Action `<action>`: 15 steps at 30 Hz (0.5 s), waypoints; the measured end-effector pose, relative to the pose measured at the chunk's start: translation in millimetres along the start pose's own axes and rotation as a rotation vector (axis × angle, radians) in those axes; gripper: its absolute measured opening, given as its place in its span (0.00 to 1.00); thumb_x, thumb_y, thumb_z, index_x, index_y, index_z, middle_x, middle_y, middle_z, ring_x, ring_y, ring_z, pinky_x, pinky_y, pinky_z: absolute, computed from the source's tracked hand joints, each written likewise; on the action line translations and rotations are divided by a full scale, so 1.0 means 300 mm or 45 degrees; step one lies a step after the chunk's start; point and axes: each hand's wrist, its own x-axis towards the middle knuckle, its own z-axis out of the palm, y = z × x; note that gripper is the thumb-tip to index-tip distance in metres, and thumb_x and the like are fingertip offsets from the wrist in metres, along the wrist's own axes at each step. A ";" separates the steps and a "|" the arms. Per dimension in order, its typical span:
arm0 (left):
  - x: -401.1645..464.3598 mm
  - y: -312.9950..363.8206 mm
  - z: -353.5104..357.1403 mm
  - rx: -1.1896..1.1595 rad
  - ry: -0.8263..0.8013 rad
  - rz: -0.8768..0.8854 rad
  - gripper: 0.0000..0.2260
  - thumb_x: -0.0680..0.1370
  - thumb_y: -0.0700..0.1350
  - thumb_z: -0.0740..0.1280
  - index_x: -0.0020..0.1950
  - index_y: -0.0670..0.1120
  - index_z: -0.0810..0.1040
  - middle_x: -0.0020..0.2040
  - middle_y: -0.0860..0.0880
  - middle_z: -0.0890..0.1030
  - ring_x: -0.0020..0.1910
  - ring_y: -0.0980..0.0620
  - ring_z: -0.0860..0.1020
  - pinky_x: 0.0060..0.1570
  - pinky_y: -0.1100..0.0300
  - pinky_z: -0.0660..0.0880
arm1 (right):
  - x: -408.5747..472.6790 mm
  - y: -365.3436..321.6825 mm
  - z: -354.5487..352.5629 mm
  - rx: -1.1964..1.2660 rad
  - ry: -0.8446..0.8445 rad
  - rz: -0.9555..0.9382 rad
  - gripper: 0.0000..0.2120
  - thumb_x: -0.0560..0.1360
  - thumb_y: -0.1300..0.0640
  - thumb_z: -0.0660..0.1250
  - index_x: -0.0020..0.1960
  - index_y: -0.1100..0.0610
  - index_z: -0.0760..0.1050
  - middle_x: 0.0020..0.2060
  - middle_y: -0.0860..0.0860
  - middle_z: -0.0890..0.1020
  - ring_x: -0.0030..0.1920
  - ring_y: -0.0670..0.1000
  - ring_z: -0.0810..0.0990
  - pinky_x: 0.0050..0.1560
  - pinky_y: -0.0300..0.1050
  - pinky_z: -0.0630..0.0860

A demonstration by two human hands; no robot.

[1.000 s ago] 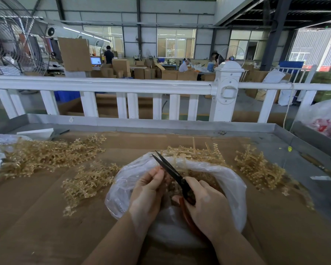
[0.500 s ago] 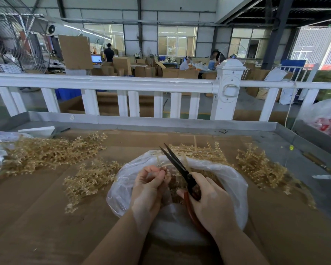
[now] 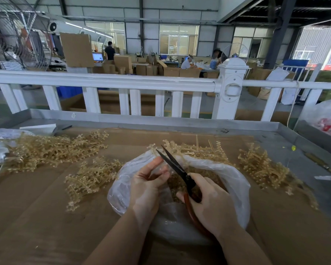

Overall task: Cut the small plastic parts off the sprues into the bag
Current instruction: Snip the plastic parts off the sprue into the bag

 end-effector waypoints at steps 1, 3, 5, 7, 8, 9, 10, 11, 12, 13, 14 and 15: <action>0.001 0.000 0.000 -0.003 0.005 0.003 0.20 0.68 0.22 0.64 0.54 0.41 0.79 0.38 0.47 0.84 0.41 0.53 0.83 0.42 0.63 0.80 | 0.000 0.000 0.001 -0.002 -0.026 -0.007 0.24 0.69 0.37 0.67 0.60 0.48 0.76 0.46 0.42 0.81 0.47 0.44 0.80 0.46 0.32 0.72; 0.004 0.003 -0.003 -0.024 0.007 0.004 0.20 0.70 0.22 0.63 0.55 0.41 0.78 0.42 0.45 0.85 0.43 0.52 0.84 0.42 0.62 0.81 | -0.001 0.000 0.004 -0.015 -0.066 -0.016 0.25 0.69 0.35 0.64 0.61 0.47 0.75 0.47 0.42 0.80 0.49 0.45 0.79 0.48 0.33 0.70; 0.004 0.009 -0.005 -0.040 -0.015 0.009 0.20 0.70 0.22 0.62 0.55 0.40 0.78 0.40 0.45 0.85 0.42 0.53 0.84 0.40 0.63 0.80 | -0.001 0.001 0.006 -0.032 -0.098 -0.019 0.26 0.69 0.34 0.63 0.62 0.47 0.74 0.48 0.42 0.79 0.51 0.45 0.77 0.49 0.33 0.68; 0.001 0.015 -0.008 -0.043 -0.049 0.023 0.20 0.69 0.24 0.64 0.55 0.41 0.78 0.37 0.47 0.84 0.40 0.53 0.84 0.38 0.63 0.79 | -0.001 0.004 0.007 -0.035 -0.137 -0.014 0.27 0.69 0.34 0.63 0.63 0.46 0.72 0.51 0.42 0.79 0.54 0.45 0.76 0.51 0.33 0.67; 0.000 0.017 -0.009 -0.044 -0.057 0.031 0.20 0.68 0.25 0.65 0.55 0.41 0.78 0.36 0.48 0.84 0.39 0.53 0.84 0.38 0.63 0.79 | -0.001 0.005 0.007 -0.036 -0.157 -0.012 0.27 0.69 0.34 0.62 0.64 0.46 0.72 0.51 0.42 0.78 0.55 0.45 0.75 0.52 0.33 0.67; 0.000 0.019 -0.010 -0.044 -0.058 0.039 0.20 0.66 0.26 0.66 0.55 0.41 0.78 0.36 0.48 0.84 0.39 0.53 0.84 0.38 0.62 0.80 | -0.001 0.007 0.006 -0.040 -0.170 -0.013 0.27 0.70 0.34 0.62 0.64 0.46 0.71 0.52 0.43 0.78 0.56 0.45 0.75 0.52 0.34 0.68; 0.001 0.020 -0.011 -0.043 -0.053 0.044 0.21 0.64 0.28 0.66 0.55 0.41 0.79 0.35 0.48 0.83 0.39 0.52 0.83 0.39 0.61 0.81 | -0.001 0.008 0.006 -0.045 -0.179 -0.016 0.28 0.70 0.34 0.62 0.64 0.46 0.71 0.52 0.43 0.78 0.56 0.45 0.74 0.53 0.35 0.69; 0.003 0.020 -0.011 -0.043 -0.049 0.044 0.22 0.64 0.28 0.67 0.56 0.41 0.79 0.36 0.48 0.83 0.40 0.52 0.83 0.42 0.60 0.81 | -0.001 0.009 0.006 -0.050 -0.188 -0.019 0.28 0.70 0.34 0.62 0.65 0.46 0.71 0.53 0.43 0.77 0.57 0.46 0.74 0.54 0.36 0.69; 0.005 0.020 -0.012 -0.043 -0.047 0.043 0.22 0.64 0.28 0.67 0.56 0.42 0.79 0.35 0.48 0.83 0.40 0.52 0.83 0.44 0.59 0.81 | -0.002 0.009 0.006 -0.054 -0.201 -0.019 0.28 0.70 0.34 0.62 0.65 0.46 0.70 0.54 0.43 0.77 0.57 0.46 0.74 0.55 0.36 0.69; 0.006 0.020 -0.012 -0.043 -0.045 0.043 0.22 0.64 0.28 0.67 0.56 0.42 0.79 0.34 0.49 0.82 0.39 0.53 0.83 0.44 0.60 0.81 | -0.002 0.010 0.006 -0.057 -0.214 -0.018 0.28 0.70 0.34 0.62 0.66 0.46 0.69 0.55 0.43 0.77 0.58 0.46 0.73 0.55 0.37 0.69; 0.007 0.020 -0.012 -0.043 -0.042 0.044 0.22 0.64 0.28 0.66 0.55 0.42 0.79 0.33 0.49 0.81 0.38 0.53 0.83 0.42 0.61 0.81 | -0.002 0.010 0.005 -0.057 -0.223 -0.016 0.28 0.70 0.34 0.62 0.66 0.46 0.69 0.55 0.43 0.76 0.59 0.46 0.73 0.56 0.37 0.69; 0.009 0.021 -0.014 -0.042 -0.041 0.044 0.22 0.64 0.28 0.66 0.55 0.43 0.79 0.35 0.48 0.82 0.39 0.52 0.83 0.40 0.62 0.80 | -0.002 0.011 0.005 -0.055 -0.230 -0.017 0.28 0.71 0.34 0.62 0.67 0.46 0.69 0.56 0.43 0.76 0.59 0.46 0.72 0.57 0.37 0.69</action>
